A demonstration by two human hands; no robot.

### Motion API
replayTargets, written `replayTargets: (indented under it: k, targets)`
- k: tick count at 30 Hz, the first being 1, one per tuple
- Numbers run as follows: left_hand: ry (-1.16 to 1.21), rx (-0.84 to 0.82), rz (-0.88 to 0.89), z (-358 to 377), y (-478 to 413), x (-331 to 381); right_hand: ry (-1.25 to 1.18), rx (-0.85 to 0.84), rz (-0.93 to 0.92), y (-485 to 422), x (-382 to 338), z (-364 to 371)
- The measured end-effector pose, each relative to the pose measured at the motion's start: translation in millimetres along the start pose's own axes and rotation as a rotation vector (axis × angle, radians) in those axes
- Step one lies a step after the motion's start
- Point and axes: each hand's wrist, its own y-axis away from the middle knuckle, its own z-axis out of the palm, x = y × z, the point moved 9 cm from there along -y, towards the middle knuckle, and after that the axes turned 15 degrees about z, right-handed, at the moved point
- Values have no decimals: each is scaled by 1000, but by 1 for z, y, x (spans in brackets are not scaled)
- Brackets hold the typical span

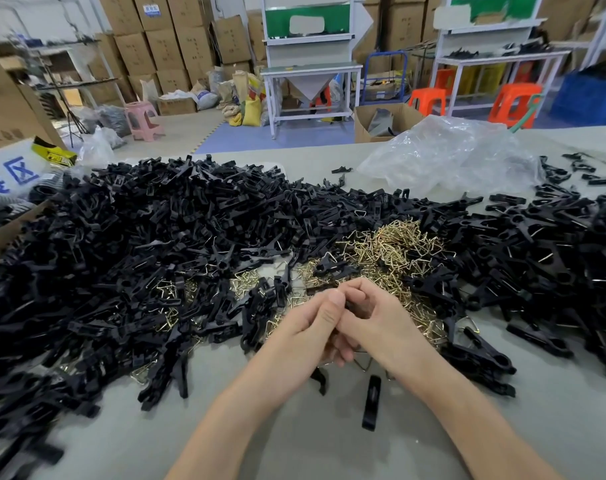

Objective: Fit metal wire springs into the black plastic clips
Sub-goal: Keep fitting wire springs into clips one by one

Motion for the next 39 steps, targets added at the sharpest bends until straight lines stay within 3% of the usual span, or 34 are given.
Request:
replayTargets:
  k: [9,18,39]
  targets:
    - [-98,-28,-2,4,0,1,21,-25,22,2,-1,7]
    - [-102,39,17,4,-3,4,120,145,-38,2,-3,7]
    - [-157,50,68,-4,-2,5,22,6,-51,4,-7,12]
